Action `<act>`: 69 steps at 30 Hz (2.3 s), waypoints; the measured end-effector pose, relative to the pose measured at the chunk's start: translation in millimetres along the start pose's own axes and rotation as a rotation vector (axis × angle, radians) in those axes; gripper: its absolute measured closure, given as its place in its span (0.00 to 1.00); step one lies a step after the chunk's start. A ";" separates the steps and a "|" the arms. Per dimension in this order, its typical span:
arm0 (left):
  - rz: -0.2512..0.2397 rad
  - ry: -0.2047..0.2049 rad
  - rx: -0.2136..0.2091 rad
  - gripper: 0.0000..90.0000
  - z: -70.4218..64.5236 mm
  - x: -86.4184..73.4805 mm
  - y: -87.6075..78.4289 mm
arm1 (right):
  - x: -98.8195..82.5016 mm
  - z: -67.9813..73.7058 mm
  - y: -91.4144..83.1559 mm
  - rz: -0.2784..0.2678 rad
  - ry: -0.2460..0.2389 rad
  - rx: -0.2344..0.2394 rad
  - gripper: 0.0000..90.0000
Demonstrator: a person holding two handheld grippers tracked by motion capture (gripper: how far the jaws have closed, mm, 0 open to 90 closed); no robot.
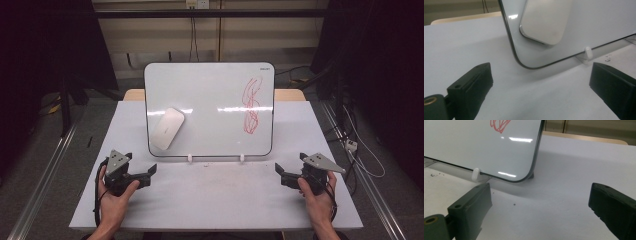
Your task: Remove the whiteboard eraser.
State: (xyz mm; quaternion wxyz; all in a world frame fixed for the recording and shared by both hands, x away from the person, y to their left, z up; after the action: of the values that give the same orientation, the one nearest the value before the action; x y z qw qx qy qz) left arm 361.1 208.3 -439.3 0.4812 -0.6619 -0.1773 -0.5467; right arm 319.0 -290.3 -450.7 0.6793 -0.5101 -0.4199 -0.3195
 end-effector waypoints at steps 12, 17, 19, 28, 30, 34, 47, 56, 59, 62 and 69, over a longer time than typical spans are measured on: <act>0.043 0.047 -0.028 0.08 -1.0 9.6 7.8 | -1.2 3.1 3.5 -0.003 0.006 0.029 0.05; 0.048 0.049 -0.020 0.11 -2.1 20.9 12.1 | -2.2 5.2 5.7 0.006 -0.008 0.034 0.05; 0.055 0.066 -0.020 0.10 -2.2 26.9 14.4 | -1.9 5.7 6.4 0.007 -0.009 0.035 0.05; 0.023 0.111 -0.009 0.08 -5.3 53.1 21.6 | -1.4 9.1 8.5 0.017 -0.017 0.038 0.05; 0.020 0.126 -0.005 0.05 -4.2 60.0 24.9 | -1.3 10.0 8.5 0.018 -0.021 0.039 0.05; 0.019 0.122 -0.011 0.06 -2.3 73.0 34.0 | -1.4 11.8 8.9 0.022 -0.031 0.039 0.05; 0.025 0.166 0.009 0.11 -6.7 99.7 57.0 | -2.5 11.0 10.3 0.032 -0.027 0.045 0.05; 0.061 0.217 0.051 0.16 -11.9 106.0 71.7 | -2.9 12.1 11.0 0.038 -0.030 0.048 0.05; 0.092 0.247 0.056 0.17 -14.4 103.0 75.0 | -3.2 11.5 10.9 0.039 -0.030 0.050 0.05; 0.105 0.272 0.050 0.18 -16.2 101.0 77.6 | -3.0 11.3 10.8 0.038 -0.027 0.049 0.05; 0.131 0.312 0.082 0.22 -19.8 94.8 87.0 | -3.2 13.2 11.6 0.043 -0.038 0.053 0.05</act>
State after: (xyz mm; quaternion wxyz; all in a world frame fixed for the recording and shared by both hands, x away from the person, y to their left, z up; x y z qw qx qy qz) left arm 448.6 122.9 -394.3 0.5639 -0.5591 -0.0791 -0.6027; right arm 324.3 -274.4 -456.9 0.6912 -0.5067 -0.4301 -0.2836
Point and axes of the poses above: each handheld gripper's, and its own axes: y roughly forward along the jaws, x roughly out of its top, z roughly to its left, the point moved 3 cm from there along y, roughly forward along the jaws, and after that the axes turned 6 degrees about y, right-handed, at the moved point
